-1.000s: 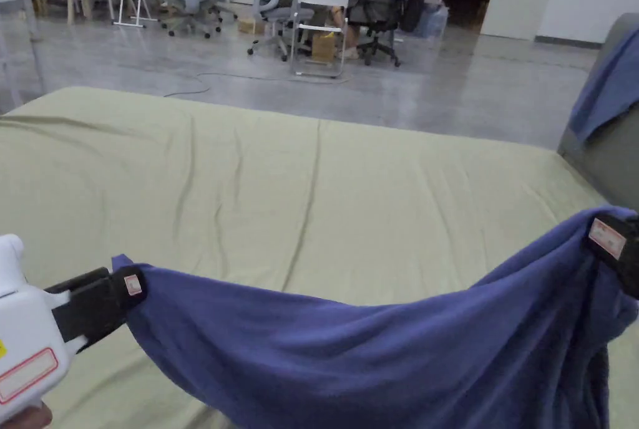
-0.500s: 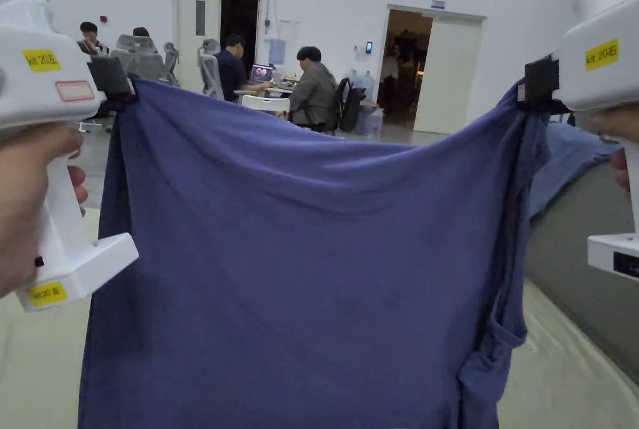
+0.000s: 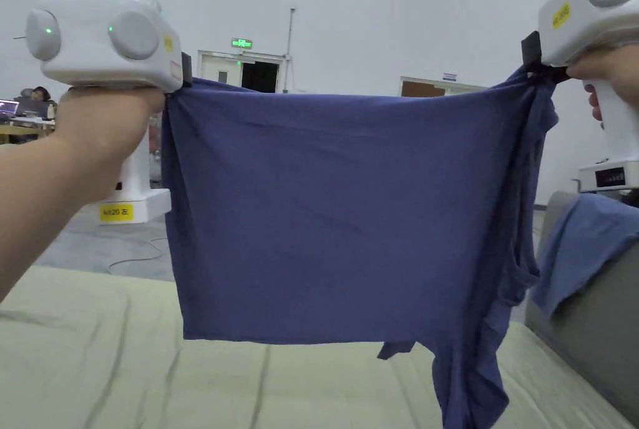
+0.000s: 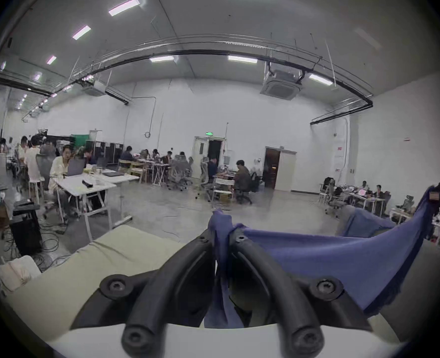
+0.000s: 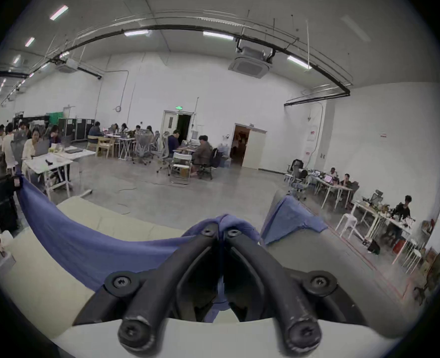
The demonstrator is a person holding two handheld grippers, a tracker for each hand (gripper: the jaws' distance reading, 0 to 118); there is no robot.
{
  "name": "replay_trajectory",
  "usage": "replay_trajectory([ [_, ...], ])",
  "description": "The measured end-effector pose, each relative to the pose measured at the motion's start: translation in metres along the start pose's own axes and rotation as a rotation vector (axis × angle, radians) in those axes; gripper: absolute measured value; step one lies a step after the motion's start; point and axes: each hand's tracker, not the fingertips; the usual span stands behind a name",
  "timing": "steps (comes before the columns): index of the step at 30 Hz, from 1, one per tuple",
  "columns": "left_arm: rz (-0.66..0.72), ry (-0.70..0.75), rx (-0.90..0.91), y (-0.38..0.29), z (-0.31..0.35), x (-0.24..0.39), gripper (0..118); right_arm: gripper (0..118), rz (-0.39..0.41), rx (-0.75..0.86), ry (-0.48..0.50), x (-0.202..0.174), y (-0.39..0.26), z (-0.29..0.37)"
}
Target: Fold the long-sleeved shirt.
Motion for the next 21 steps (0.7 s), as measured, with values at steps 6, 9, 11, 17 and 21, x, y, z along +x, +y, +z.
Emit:
replay_trajectory([
  [6, -0.132, 0.000, -0.009, -0.047, -0.031, 0.006, 6, 0, 0.023, -0.084, -0.039, -0.006, -0.053, -0.052],
  [9, -0.161, -0.004, -0.133, -0.108, -0.050, 0.001, 6, 0, 0.055, -0.224, -0.010, -0.022, -0.124, -0.092],
  [11, -0.129, -0.007, -0.238, -0.163, -0.058, -0.008, 6, 0, 0.037, -0.318, 0.042, -0.036, -0.187, -0.115],
  [17, -0.225, -0.003, -0.474, -0.317, -0.033, -0.025, 6, 0, 0.106, -0.594, 0.132, -0.079, -0.360, -0.115],
  [21, -0.259, -0.070, -0.557, -0.356, 0.023, -0.036, 6, 0, 0.096, -0.640, 0.150, -0.073, -0.411, -0.063],
])
